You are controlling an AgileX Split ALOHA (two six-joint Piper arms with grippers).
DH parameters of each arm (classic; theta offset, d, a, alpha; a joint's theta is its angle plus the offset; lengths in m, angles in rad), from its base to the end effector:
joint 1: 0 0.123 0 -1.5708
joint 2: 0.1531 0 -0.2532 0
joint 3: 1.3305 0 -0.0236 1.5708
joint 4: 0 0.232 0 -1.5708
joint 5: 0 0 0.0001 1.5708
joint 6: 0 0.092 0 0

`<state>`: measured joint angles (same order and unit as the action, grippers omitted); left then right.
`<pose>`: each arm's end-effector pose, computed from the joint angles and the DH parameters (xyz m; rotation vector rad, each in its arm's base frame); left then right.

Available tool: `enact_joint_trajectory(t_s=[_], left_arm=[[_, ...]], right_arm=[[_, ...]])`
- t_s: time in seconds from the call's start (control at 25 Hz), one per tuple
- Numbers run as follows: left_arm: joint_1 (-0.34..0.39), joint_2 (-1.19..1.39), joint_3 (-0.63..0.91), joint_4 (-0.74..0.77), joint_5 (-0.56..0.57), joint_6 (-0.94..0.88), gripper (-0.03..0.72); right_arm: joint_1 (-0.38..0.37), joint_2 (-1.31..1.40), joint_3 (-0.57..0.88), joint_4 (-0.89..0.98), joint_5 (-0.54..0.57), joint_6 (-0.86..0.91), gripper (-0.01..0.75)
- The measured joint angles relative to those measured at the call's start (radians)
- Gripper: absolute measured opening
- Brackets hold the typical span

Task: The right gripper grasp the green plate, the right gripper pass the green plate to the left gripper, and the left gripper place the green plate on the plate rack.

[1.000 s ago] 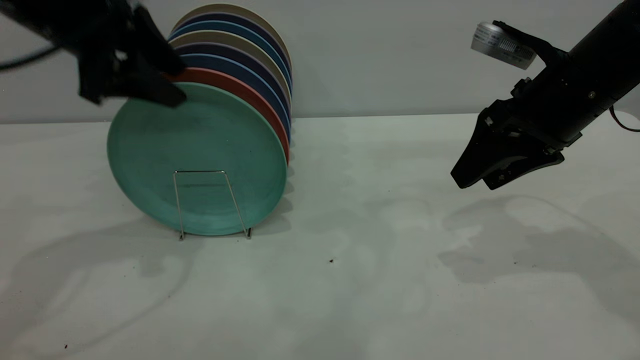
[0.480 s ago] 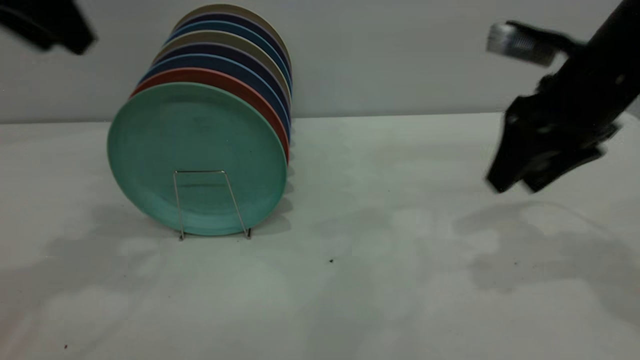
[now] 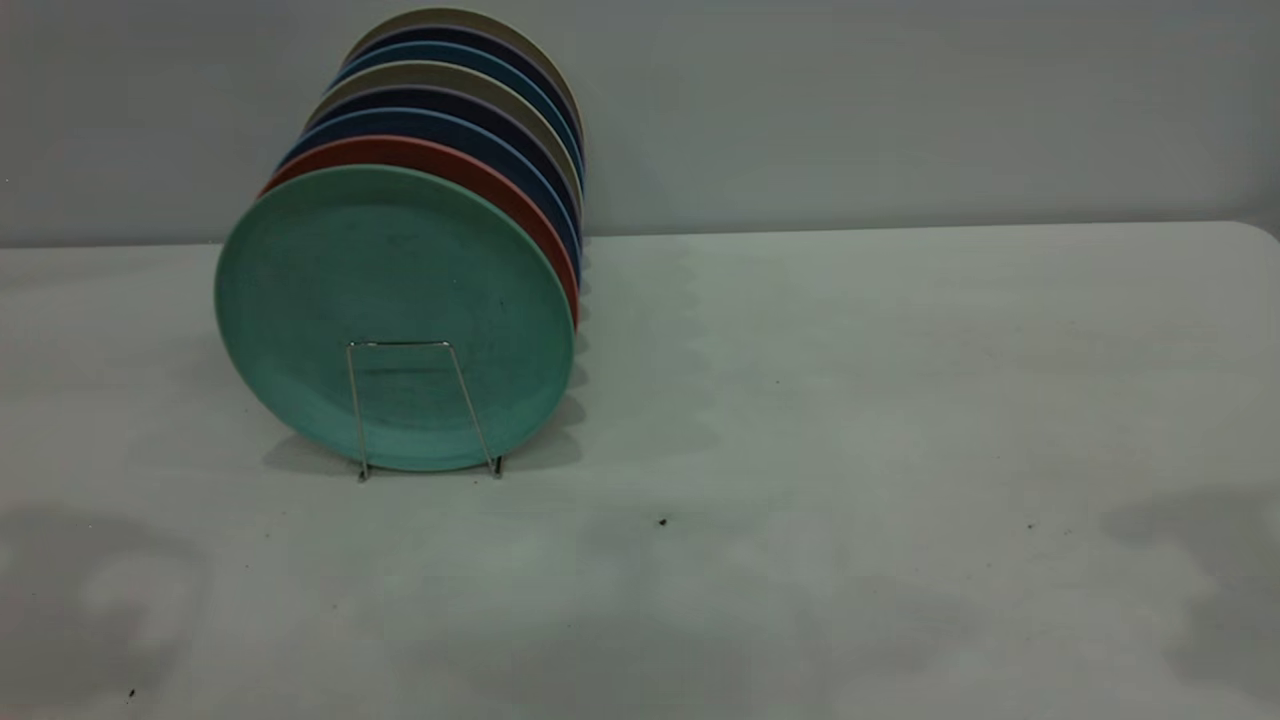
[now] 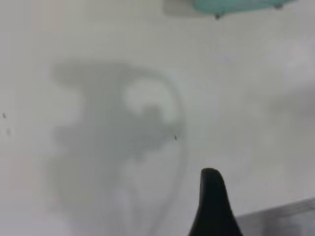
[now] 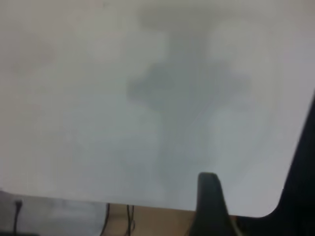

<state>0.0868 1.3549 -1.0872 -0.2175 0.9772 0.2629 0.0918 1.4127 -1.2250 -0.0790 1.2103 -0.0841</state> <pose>0.2542 0.0056 0.2747 0.1239 2.6930 -0.1758 0.2551 0.0167 0.2877 -0.2790 2.8658 -0.1103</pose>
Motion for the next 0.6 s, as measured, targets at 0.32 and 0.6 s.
enact_joint_trajectory(t_s=[0.32,0.6], left_arm=[[0.000,-0.383,0.236,-0.001,-0.009,-0.011,0.539],[0.000,-0.714,0.344,-0.002,0.104,-0.028,0.539]], right_arm=[[0.000,-0.396,0.144,0.139,0.027,-0.057,0.560],[0.000,-0.674,0.395,0.245,0.030,-0.138,0.560]])
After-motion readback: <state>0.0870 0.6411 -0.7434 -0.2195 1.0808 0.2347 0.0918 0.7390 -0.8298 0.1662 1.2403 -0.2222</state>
